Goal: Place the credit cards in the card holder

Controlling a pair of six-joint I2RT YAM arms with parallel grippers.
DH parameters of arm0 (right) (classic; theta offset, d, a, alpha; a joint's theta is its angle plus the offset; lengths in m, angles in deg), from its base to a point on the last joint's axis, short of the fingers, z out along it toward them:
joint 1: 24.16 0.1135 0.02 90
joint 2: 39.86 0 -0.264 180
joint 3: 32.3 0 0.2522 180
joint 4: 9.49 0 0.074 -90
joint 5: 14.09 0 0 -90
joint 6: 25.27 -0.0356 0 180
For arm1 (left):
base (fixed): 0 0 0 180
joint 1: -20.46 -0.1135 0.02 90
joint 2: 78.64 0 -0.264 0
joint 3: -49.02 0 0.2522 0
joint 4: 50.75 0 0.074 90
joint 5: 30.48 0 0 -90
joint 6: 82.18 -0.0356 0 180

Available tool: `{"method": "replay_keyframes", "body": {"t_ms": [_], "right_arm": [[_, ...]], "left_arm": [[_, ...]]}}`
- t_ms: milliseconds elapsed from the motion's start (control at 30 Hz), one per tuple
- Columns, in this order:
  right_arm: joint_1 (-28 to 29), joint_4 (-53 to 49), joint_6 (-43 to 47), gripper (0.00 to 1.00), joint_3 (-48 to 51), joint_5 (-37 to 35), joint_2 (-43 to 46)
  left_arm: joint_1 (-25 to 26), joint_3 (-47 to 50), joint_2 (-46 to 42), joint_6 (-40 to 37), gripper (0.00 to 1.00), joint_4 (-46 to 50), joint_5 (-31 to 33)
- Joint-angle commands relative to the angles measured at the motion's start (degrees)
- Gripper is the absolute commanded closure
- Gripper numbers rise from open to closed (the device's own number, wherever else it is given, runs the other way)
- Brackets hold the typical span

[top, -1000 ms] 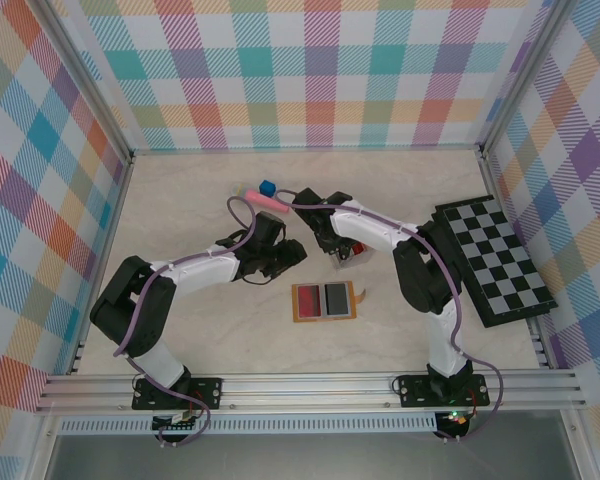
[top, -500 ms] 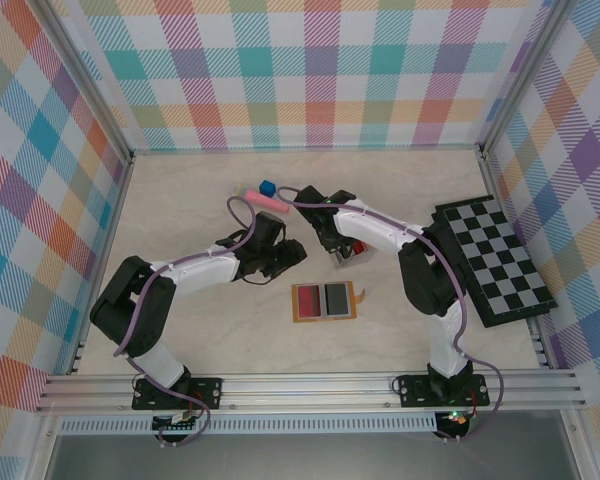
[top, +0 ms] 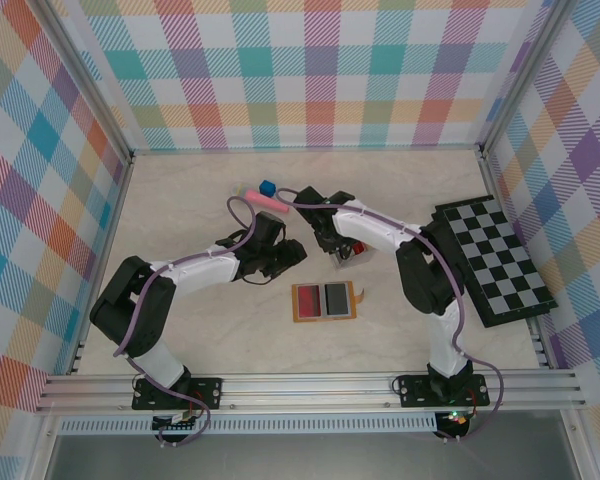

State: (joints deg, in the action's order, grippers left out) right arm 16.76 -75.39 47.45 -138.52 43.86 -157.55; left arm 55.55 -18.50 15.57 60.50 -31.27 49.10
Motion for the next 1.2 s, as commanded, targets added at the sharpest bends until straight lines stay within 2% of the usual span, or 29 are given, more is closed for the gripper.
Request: {"method": "replay_keyframes", "body": {"t_ms": [0,300,433,667,1167], "right_arm": [[-0.06,-1.26,-0.33,0.64,-0.83,-3.24,-2.36],[-0.06,-1.07,0.30,0.65,-0.62,-8.03,-0.14],[-0.06,-0.35,0.41,0.69,0.42,-8.20,1.27],[-0.15,-0.36,0.10,0.82,1.84,-8.20,1.59],[-0.15,-0.63,0.11,0.90,2.11,-6.49,4.61]], "left_arm": [[-0.46,0.76,-1.58,-0.04,0.48,0.33,0.07],[-0.49,0.62,-1.66,0.04,0.48,0.37,0.18],[-0.47,0.76,-1.62,0.03,0.48,0.39,0.14],[-0.50,1.03,-1.62,0.10,0.48,0.25,-0.14],[-0.46,1.06,-1.58,0.15,0.47,0.21,-0.13]]}}
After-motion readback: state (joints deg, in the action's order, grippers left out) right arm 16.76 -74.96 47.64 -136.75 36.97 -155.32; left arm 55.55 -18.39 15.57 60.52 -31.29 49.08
